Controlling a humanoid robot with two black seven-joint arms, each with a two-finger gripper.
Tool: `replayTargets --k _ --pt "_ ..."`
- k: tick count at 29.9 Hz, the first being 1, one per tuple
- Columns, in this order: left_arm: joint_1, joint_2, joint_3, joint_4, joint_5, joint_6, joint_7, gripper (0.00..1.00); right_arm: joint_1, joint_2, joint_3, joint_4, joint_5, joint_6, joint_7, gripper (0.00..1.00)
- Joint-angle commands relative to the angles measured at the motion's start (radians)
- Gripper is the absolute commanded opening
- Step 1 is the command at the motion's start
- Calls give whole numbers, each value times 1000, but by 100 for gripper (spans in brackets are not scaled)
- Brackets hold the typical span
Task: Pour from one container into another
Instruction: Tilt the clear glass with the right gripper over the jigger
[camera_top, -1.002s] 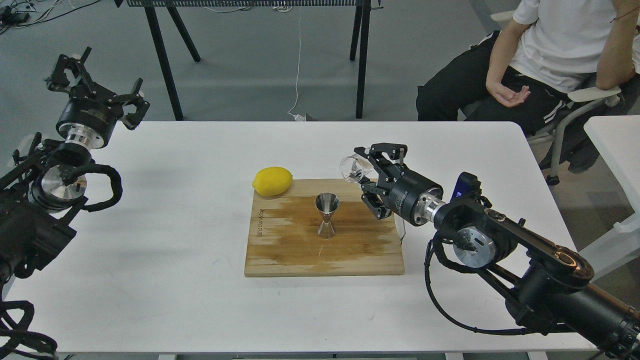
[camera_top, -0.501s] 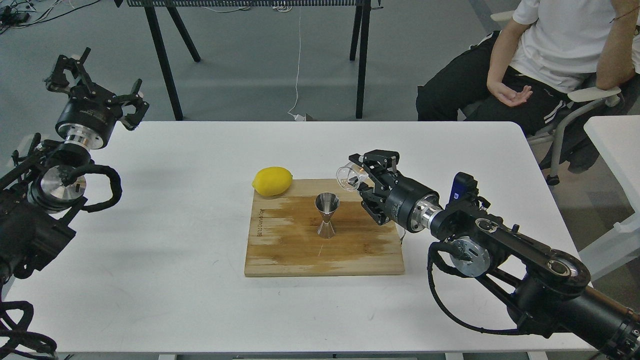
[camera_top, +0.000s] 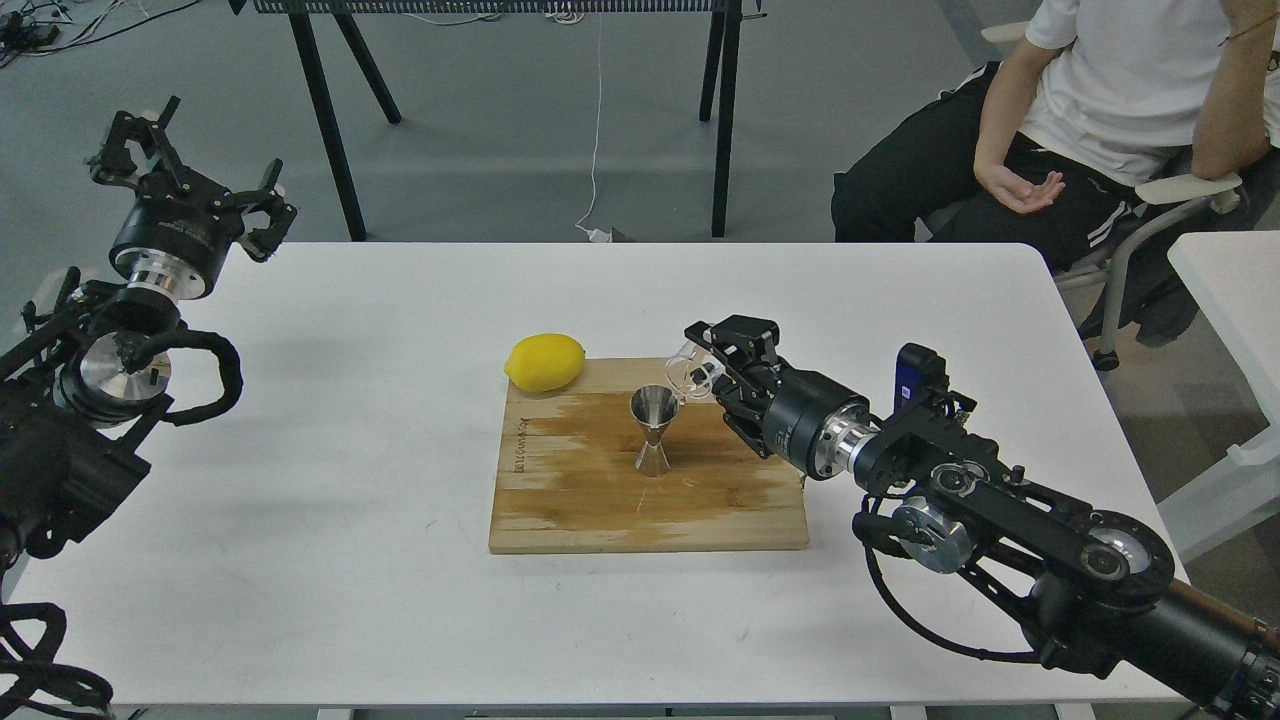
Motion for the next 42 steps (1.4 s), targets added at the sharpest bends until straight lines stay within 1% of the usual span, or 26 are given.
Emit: replayTargets --k 1,6,11,19,22,24,30,34,36,39,42 --pt "0 -1 -1 0 0 -1 0 100 7 -2 -1 0 -11 -1 0 37" --pt "0 1 -1 0 0 -1 0 100 21 -6 -2 0 -27 0 0 37" --pt "0 1 -1 0 0 -1 -2 100 55 -6 -57 -2 -37 -3 4 37" --pt "0 1 -1 0 0 -1 -2 100 93 -5 -82 -7 -47 -3 4 37" --pt "0 1 -1 0 0 -1 -2 100 119 -3 -116 -14 -70 -24 6 37" --pt "0 1 -1 0 0 -1 0 100 130 -2 -133 -23 -76 -40 15 38" --pt "0 1 -1 0 0 -1 0 100 141 0 -142 -25 -81 -41 18 38" --pt "0 1 -1 0 0 -1 -2 100 142 -5 -146 -25 -122 -43 18 38" --pt "0 1 -1 0 0 -1 -2 100 144 -5 -157 -23 -153 -46 24 38" --pt "0 1 -1 0 0 -1 -2 100 144 -6 -162 -23 -178 -47 46 37" --pt "0 3 -1 0 0 -1 0 100 144 -6 -182 -23 -204 -64 49 37"
